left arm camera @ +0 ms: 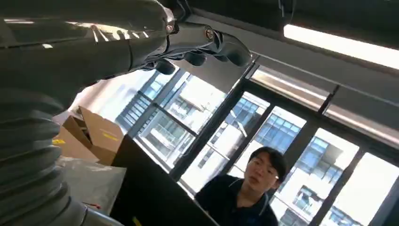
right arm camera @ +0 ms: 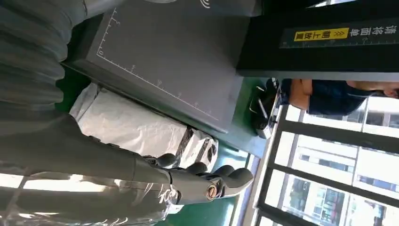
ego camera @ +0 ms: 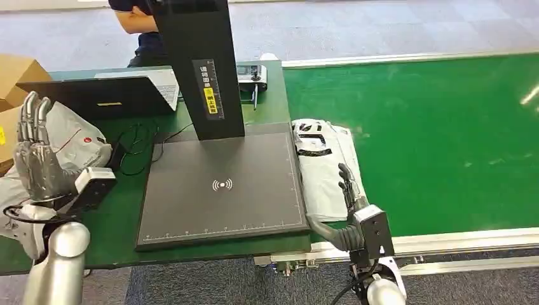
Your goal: Moved the parcel from conveyor to table for the left to box.
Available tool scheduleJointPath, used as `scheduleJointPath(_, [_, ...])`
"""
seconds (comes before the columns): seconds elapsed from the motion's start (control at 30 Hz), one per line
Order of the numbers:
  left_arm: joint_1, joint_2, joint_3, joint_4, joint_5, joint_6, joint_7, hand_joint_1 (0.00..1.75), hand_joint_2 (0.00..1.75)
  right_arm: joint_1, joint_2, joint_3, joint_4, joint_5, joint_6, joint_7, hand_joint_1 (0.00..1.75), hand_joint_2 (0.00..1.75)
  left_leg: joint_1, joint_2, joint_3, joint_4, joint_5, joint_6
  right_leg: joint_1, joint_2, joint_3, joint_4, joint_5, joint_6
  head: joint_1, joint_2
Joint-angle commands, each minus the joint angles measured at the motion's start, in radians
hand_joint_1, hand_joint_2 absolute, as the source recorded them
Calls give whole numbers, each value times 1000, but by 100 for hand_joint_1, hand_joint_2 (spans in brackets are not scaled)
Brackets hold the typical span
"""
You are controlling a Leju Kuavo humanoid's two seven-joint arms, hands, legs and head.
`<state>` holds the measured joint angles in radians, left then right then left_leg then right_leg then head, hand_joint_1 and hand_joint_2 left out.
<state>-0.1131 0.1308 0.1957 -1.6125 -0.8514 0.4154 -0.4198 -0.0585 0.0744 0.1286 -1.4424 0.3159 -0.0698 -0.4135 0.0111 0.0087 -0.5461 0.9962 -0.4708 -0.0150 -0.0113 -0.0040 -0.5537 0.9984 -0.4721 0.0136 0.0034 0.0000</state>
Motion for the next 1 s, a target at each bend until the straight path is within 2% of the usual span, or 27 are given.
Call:
scheduleJointPath(0.03, [32, -151, -40, 24, 490, -160, -103, 0, 175, -5, -2, 19, 57, -18, -2, -32, 0, 175, 0, -2, 2, -3, 1, 2, 0, -1, 3, -4, 1, 0, 0, 0])
scheduleJointPath(0.07, [36, -144, -84, 56, 492, -189, -103, 0, 175, -8, -1, 27, 61, -42, 15, -48, 0, 175, -1, -2, 2, -3, 1, 1, -1, -1, 3, -3, 0, 0, 0, 0])
scheduleJointPath(0.13, [38, -166, -107, 108, 666, -325, -88, 0, 175, -38, 4, 56, 89, -51, 31, -64, 0, 175, -1, -3, 2, -2, 1, 1, -1, -2, 3, -3, 0, 0, 0, 0])
scheduleJointPath(0.17, [41, -163, -134, 133, 659, -335, -92, 0, 175, -56, 11, 68, 99, -61, 39, -68, 0, 175, -1, -2, 2, -3, 2, 1, -1, -2, 3, -3, 1, 0, 0, 0])
scheduleJointPath(0.2, [44, -156, -169, 168, 727, -438, -66, 0, 175, -95, 14, 95, 139, -103, 93, -72, 0, 175, -1, -1, 2, -3, 1, 1, -1, 0, 2, -3, 1, 0, 0, 0])
scheduleJointPath(0.23, [43, -164, -181, 197, 727, -431, -82, 0, 175, -125, 23, 111, 170, -106, 90, -70, 0, 175, -2, 1, 2, -2, 1, 1, -2, 1, 2, -1, 1, 0, 0, 0])
scheduleJointPath(0.27, [41, -172, -196, 235, 811, -527, -53, 0, 175, -160, 30, 132, 208, -115, 114, -65, 0, 175, -2, 1, 3, -3, 2, 1, -3, 2, 2, -3, 2, 0, 0, 0])
scheduleJointPath(0.33, [51, -195, -245, 309, 765, -478, -89, 0, 175, -226, 62, 166, 299, -107, 112, -59, 0, 175, -2, 2, 2, -2, 1, 1, -2, 3, 2, -2, 2, 0, 0, 0])
scheduleJointPath(0.47, [45, -217, -269, 389, 851, -526, -102, 0, 175, -307, 95, 214, 423, -110, 126, -59, 0, 175, -2, 3, 4, -4, 2, 1, -2, 3, 2, -3, 3, 0, 0, 0])
scheduleJointPath(0.5, [40, -216, -272, 413, 878, -549, -88, 0, 175, -325, 101, 225, 453, -110, 126, -60, 0, 0, -1, 2, 3, -3, 2, 1, -1, 3, 2, -2, 3, 0, 0, 0])
scheduleJointPath(0.53, [36, -216, -275, 430, 877, -548, -89, 0, 175, -335, 105, 226, 470, -112, 124, -61, 0, 0, -1, 2, 3, -2, 1, 0, -1, 3, 2, -2, 2, 0, 0, 0])
scheduleJointPath(0.57, [28, -206, -294, 459, 848, -539, -85, 0, 175, -351, 108, 233, 505, -109, 122, -63, 0, 175, -2, 3, 3, -4, 2, 0, -2, 4, 2, -3, 3, 0, 0, 0])
scheduleJointPath(0.63, [26, -211, -308, 515, 852, -573, -63, 0, 175, -375, 111, 232, 561, -105, 101, -67, 0, 175, -1, 2, 4, -4, 2, 0, -1, 3, 2, -3, 3, 0, 0, 0])
scheduleJointPath(0.8, [34, -221, -340, 540, 780, -510, -102, 0, 175, -391, 105, 228, 566, -100, 90, -75, 0, 175, -1, 0, 1, -1, 1, 1, -1, 1, 1, -1, 2, 0, 0, 0])
scheduleJointPath(1.0, [70, -211, -345, 392, 805, -518, -103, 0, 175, -343, 77, 190, 481, -125, 81, -49, 0, 175, -1, -1, -1, 0, 1, 1, -1, -1, 0, -1, 2, 0, 0, 0])
